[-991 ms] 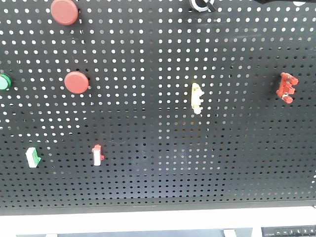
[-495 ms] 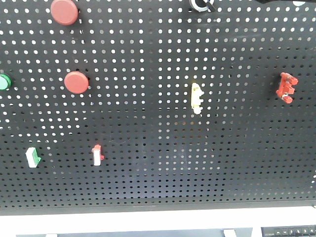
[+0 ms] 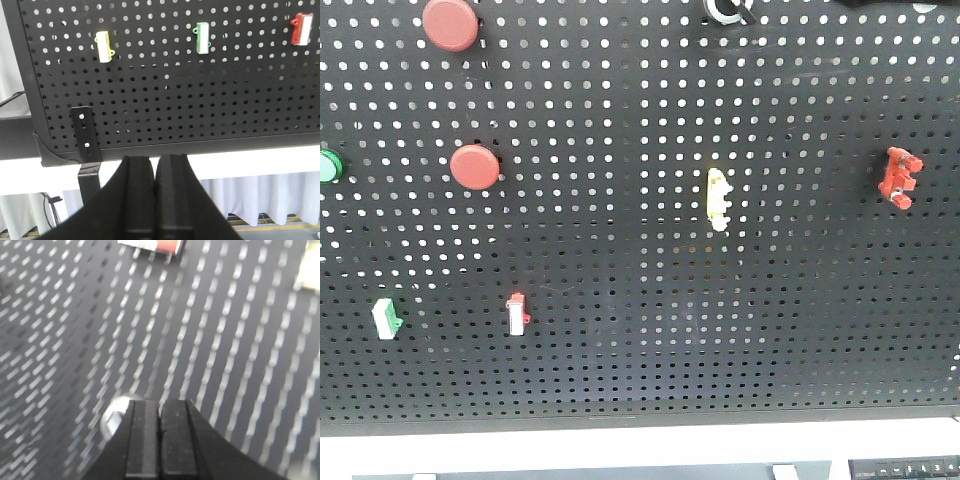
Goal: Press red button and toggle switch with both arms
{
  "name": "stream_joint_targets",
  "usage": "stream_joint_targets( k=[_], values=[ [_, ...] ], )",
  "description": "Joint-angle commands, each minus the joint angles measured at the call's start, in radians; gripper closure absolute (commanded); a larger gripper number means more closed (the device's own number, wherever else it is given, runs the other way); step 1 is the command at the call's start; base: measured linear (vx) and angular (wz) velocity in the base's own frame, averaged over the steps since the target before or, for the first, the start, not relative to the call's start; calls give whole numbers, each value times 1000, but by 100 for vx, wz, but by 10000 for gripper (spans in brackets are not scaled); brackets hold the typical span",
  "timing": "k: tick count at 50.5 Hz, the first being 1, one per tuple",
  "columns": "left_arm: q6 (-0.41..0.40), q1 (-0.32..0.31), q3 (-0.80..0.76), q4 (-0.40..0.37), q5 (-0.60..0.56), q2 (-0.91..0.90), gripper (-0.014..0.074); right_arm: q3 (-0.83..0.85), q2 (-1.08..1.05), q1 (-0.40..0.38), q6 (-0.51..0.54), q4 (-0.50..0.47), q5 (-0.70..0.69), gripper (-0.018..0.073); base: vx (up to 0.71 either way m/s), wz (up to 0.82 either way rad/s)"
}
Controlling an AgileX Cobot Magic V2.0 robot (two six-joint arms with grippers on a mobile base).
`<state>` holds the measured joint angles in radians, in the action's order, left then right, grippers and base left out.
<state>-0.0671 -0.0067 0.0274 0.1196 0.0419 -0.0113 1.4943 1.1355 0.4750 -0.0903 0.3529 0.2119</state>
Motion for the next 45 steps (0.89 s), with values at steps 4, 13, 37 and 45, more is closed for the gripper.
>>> stream_joint_targets(
  k=[4, 13, 37, 45],
  values=[
    [-4, -3, 29, -10, -83, -6, 594, -263, -219, -115, 8, -135, -168, 563, 0, 0],
    [-4, -3, 29, -10, -83, -6, 594, -747, -536, -374, 8, -203, -253, 563, 0, 0],
    [-4, -3, 29, -10, -83, -6, 594, -1536, -1164, -464, 2, -200, -182, 563, 0, 0],
    [-4, -3, 29, -10, -83, -7, 594, -1536, -1164, -453, 2, -201, -159, 563, 0, 0]
  ],
)
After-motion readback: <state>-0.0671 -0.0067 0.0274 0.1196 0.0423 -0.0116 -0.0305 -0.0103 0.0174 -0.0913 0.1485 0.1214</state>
